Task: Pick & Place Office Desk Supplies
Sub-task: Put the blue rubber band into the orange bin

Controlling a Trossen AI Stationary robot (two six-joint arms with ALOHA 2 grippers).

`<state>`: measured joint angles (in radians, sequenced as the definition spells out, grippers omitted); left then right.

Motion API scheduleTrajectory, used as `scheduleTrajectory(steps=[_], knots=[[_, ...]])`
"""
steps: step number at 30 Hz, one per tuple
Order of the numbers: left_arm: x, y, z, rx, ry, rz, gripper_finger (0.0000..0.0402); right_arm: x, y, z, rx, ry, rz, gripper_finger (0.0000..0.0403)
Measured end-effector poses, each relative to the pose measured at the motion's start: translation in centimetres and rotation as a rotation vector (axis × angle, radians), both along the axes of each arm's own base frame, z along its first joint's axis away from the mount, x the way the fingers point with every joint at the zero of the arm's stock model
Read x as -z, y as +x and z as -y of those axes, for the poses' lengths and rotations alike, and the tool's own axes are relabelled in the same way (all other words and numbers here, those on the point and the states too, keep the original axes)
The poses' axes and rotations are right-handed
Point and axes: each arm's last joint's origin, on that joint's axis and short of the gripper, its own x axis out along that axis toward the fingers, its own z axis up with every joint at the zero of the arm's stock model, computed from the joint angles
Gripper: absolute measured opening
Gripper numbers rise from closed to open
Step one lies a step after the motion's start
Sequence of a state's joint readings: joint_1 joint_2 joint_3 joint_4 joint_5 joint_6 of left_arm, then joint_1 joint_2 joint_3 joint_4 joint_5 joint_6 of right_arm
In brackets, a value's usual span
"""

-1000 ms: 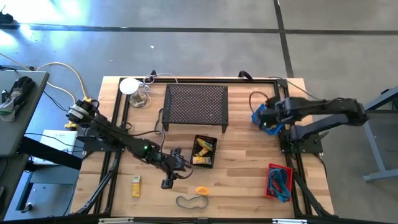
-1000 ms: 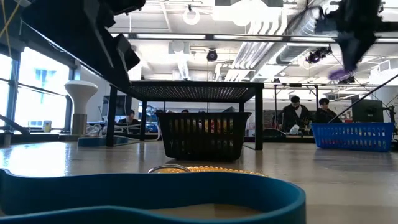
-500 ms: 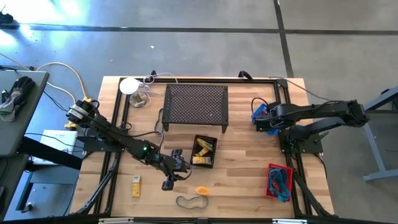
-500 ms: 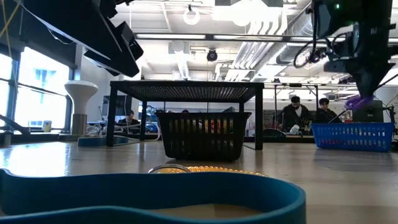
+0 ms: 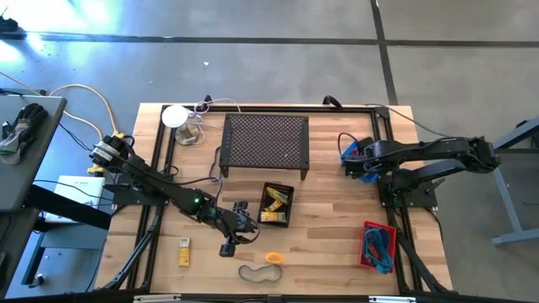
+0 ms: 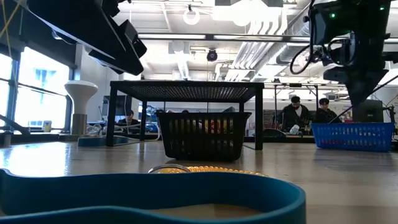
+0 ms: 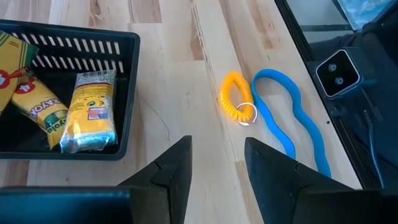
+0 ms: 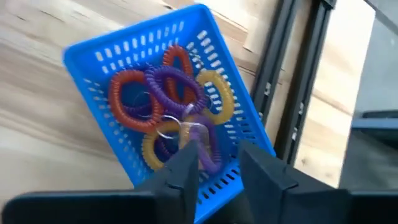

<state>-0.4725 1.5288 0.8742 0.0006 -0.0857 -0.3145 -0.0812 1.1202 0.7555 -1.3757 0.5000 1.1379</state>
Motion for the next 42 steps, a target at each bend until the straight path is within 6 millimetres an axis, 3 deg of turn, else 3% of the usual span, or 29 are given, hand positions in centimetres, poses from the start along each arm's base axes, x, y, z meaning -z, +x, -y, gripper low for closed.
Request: scheduleTrajectory(steps=[7,15,20,24,27,30,35,42], knots=[[0.0,0.0,0.0,0.001,0.000,0.000,0.0143,-0.9,0.8,0.0,-0.163,-0.014,-0.015,0.0168],[0.0,0.0,0.0,-0.026,-0.036,-0.014,0.0143,-3.9,3.2,-2.4,-0.334,-0.108,0.238,0.0194],[-0.1,-0.3,0.8,-0.016,-0.019,0.003,0.0143,-4.8,5.5,-5.8,-0.528,-0.083,0.525,0.0188],[0.0,-1.0,1.8,0.047,0.042,0.020,0.0143,-6.6,7.8,-10.5,-0.760,-0.100,0.851,0.0184],[-0.1,-1.5,2.7,0.067,0.029,0.024,0.0143,-7.0,9.1,-13.9,-0.948,-0.147,0.970,0.0187],[-0.3,-1.8,3.6,0.092,0.009,0.048,0.0143,-6.3,10.0,-16.5,-1.075,-0.193,0.994,0.0192],[-0.5,-2.0,4.4,0.130,0.003,0.092,0.0143,-4.0,12.2,-19.2,-1.123,-0.210,1.046,0.0199],[2.1,-2.3,6.9,0.218,0.056,0.079,0.0143,-1.1,15.0,-21.5,-1.185,-0.209,1.151,0.0200]])
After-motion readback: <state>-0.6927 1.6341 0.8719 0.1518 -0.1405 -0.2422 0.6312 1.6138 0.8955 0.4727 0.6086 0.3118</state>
